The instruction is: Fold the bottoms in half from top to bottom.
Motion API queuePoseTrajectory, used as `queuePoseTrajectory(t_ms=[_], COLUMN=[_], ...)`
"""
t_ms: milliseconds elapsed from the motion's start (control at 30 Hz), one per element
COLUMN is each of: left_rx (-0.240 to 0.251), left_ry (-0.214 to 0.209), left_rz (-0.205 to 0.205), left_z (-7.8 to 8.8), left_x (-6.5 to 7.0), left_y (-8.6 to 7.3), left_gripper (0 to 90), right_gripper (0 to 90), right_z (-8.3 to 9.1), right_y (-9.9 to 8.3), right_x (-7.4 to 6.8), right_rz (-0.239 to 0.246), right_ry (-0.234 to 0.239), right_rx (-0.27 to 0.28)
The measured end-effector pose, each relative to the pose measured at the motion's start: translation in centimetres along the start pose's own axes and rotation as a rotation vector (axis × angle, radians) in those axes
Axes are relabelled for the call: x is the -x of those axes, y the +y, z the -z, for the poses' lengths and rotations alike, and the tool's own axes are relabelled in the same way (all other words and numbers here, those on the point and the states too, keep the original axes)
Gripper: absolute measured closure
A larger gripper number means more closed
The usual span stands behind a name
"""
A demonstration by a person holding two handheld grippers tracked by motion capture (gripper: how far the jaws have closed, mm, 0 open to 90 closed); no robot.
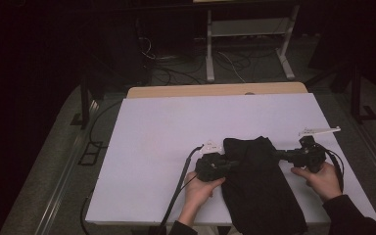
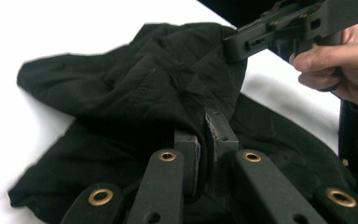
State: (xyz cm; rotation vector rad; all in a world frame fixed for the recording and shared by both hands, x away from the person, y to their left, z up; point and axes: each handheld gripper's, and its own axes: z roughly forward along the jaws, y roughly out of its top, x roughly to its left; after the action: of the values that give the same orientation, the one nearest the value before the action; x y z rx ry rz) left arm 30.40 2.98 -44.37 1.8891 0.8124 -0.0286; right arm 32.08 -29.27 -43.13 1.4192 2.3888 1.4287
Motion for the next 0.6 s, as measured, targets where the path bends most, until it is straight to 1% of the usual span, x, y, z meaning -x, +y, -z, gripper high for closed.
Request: queuePoseTrajectory(t_ms=[133,167,200,233,300,367,467,600], left_rx=[-0.014,-0.02,-0.028,-0.042,-0.056,-0.073,-0.081,-0.105], left_ry=[-0.016,-0.019,-0.021,-0.026,-0.035,-0.04,-0.046,-0.05], left_rz=[0.024,0.027,0.03,0.046,0.054,0.047,0.045,0.031], left_z=[0.0,0.0,0.0,-0.1,-0.1,-0.1,-0.2,-0.3], left_x=[-0.3,-0.2,-0.2,-0.2,-0.2,-0.2,-0.1,0.1], left_y=[-0.5,-0.6,-0.6,-0.7,-0.9,-1.1,-1.3,-1.5], left_gripper=[84.1,84.1,83.8,83.2,83.3,83.4,83.5,83.6], right_gripper=[84.2,84.2,84.2,84.2,84.1,84.0,83.9,83.8], right_z=[-0.3,-0.3,-0.3,-0.4,-0.4,-0.3,-0.3,-0.3], right_y=[-0.4,-0.4,-0.4,-0.5,-0.6,-0.7,-0.8,-1.0], right_x=[0.0,0.0,0.0,0.0,0.1,0.2,0.3,0.3], right_rz=[0.001,0.001,-0.001,-0.003,-0.006,-0.014,-0.018,-0.028], right_ry=[0.001,0.001,0.001,0.003,0.005,0.009,0.01,0.014], right_rx=[-0.031,-0.031,-0.038,-0.045,-0.05,-0.059,-0.069,-0.08])
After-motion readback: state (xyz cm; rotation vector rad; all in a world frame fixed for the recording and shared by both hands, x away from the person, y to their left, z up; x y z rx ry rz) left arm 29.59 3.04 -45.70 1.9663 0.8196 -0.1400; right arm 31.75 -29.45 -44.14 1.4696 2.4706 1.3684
